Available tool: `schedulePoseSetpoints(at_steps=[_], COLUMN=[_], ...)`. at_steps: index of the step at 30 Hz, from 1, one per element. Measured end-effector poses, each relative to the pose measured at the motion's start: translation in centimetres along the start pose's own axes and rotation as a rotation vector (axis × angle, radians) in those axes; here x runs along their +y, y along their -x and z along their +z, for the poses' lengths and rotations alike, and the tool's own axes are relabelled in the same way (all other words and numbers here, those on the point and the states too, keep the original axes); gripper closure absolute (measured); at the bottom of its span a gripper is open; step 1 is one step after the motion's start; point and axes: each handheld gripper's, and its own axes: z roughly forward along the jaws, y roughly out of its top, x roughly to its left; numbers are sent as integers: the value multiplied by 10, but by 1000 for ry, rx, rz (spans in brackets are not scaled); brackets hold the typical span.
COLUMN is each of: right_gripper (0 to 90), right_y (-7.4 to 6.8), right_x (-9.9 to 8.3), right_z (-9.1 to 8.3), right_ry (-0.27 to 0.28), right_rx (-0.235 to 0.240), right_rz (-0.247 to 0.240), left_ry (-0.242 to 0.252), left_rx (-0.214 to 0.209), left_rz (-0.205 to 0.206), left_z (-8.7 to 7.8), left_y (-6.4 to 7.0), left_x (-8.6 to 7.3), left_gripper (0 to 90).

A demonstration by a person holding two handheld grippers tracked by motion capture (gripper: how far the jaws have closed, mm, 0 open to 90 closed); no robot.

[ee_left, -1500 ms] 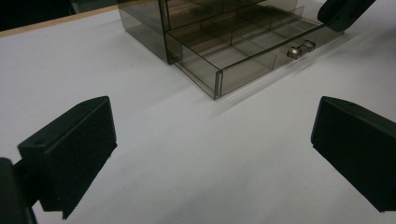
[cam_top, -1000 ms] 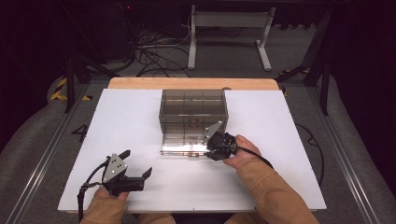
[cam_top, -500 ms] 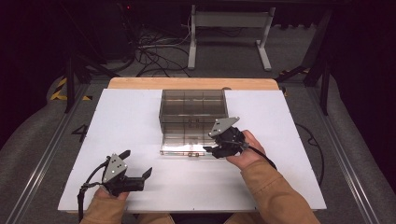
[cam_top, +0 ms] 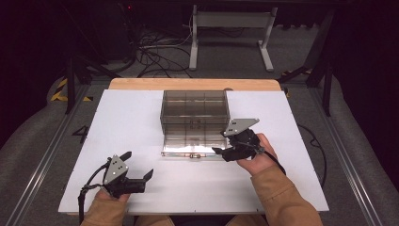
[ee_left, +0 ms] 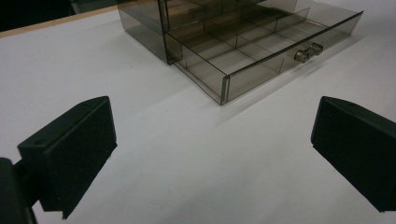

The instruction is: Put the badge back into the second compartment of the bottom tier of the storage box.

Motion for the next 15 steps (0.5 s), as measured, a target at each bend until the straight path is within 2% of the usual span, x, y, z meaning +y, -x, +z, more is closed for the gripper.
schedulePoseSetpoints(at_steps=[2,5,10,15], right_gripper=[340,301,259,236], right_y=[1,0,-5,-5], right_x=[-2,-4,-7,-15], right_z=[-5,-12,-24,-30], right_ry=[12,30,57,65], right_rx=[-5,27,6,-15], right_rz=[13,27,25,43], left_ry=[4,3,3,0], left_rx=[3,4,6,3], left_rz=[2,-2,2,-1], left_z=[0,-1,0,0], left_y=[0,0,0,0], left_x=[0,0,0,0], left_gripper=[8,8,8,8])
